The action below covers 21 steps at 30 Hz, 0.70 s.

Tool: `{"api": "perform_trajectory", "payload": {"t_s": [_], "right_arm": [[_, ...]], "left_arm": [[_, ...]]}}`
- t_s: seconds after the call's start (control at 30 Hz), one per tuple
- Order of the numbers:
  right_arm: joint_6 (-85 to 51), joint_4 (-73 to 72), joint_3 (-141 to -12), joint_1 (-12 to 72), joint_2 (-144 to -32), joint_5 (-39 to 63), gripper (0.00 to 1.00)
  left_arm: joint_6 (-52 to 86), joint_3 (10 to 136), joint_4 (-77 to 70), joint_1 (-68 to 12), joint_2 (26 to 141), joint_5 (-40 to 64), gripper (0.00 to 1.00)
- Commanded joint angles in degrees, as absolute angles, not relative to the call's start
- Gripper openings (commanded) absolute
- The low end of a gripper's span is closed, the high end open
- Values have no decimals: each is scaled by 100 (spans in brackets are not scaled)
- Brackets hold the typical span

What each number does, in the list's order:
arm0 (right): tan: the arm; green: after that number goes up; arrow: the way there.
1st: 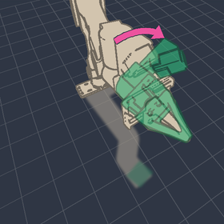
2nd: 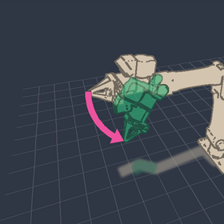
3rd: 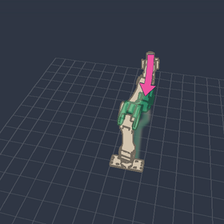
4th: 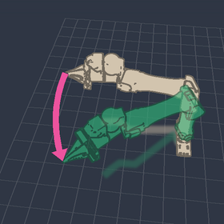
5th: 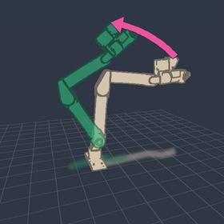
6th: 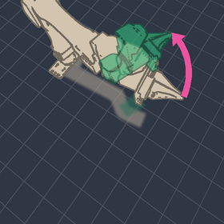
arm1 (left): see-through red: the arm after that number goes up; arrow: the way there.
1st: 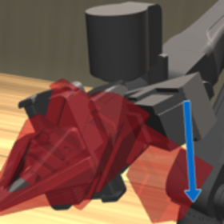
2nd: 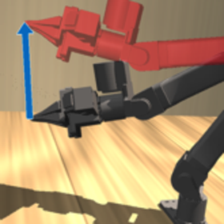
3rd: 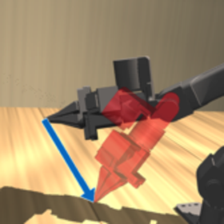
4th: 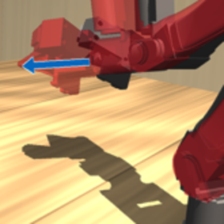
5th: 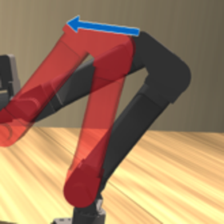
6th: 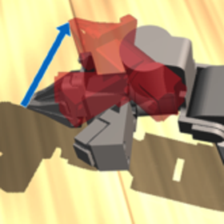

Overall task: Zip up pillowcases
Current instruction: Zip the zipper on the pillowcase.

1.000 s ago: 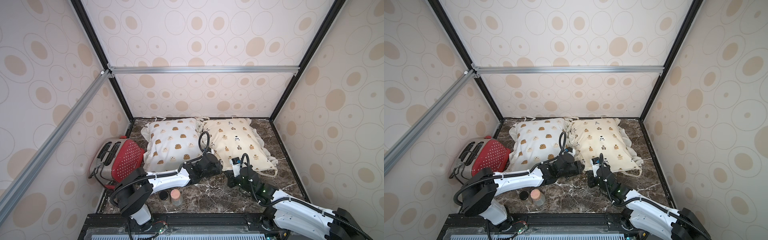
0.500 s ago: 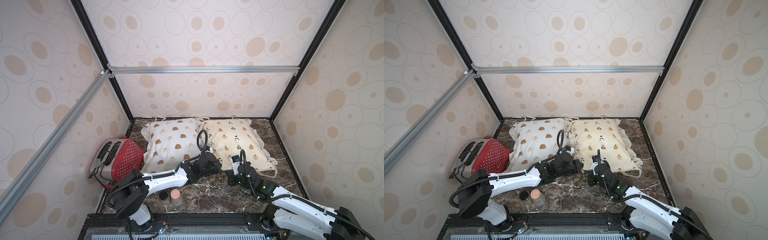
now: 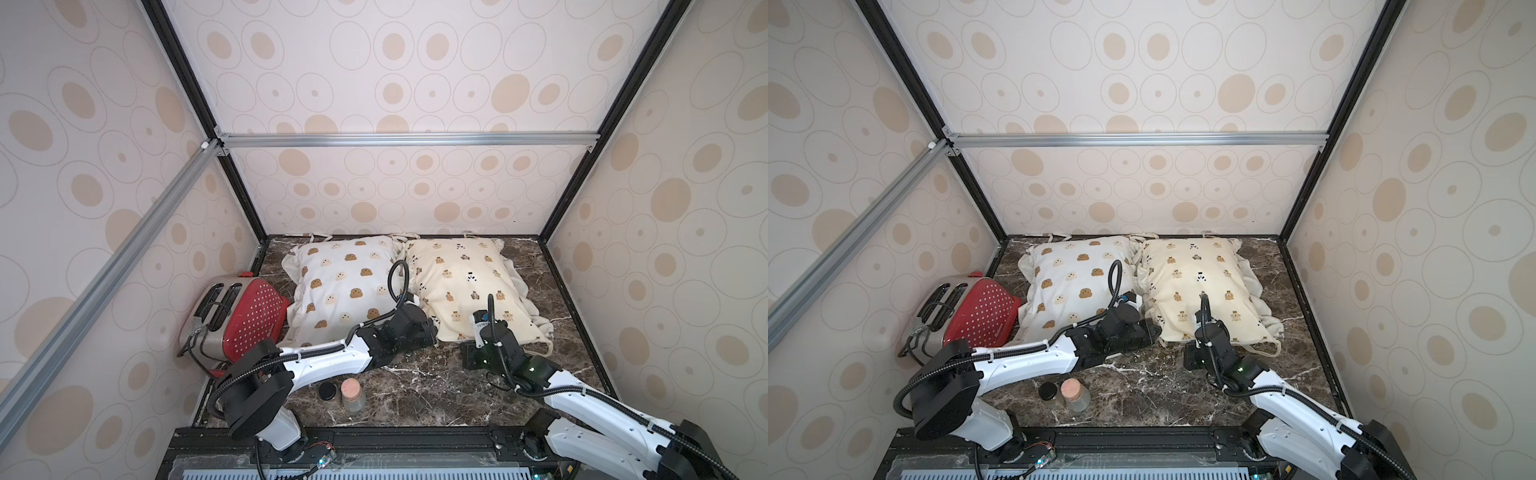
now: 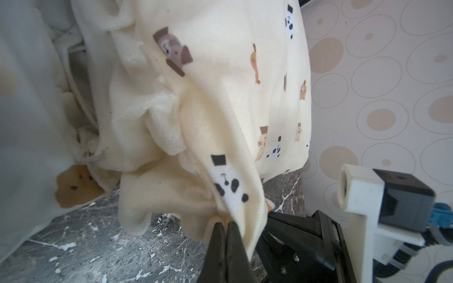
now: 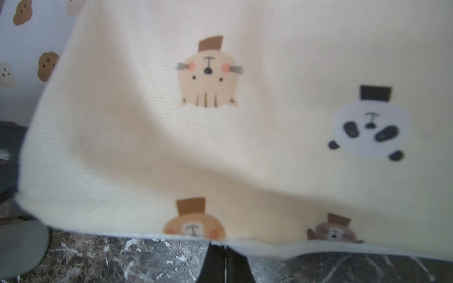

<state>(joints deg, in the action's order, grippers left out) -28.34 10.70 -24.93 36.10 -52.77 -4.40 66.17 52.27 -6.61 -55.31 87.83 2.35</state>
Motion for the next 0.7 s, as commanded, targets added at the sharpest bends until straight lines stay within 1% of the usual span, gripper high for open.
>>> {"api": "perform_trajectory", "payload": {"t_s": [0.0,0.67], "right_arm": [[-2996,1393,-2538,3465,-5295,-432,0],[-3357,1699,-2226,2611,-5217,146,0]], "left_arm": [[6538,5169,-567,-5414,8578,99,0],[6523,4925,-483,-5212,8547,-36,0]]}}
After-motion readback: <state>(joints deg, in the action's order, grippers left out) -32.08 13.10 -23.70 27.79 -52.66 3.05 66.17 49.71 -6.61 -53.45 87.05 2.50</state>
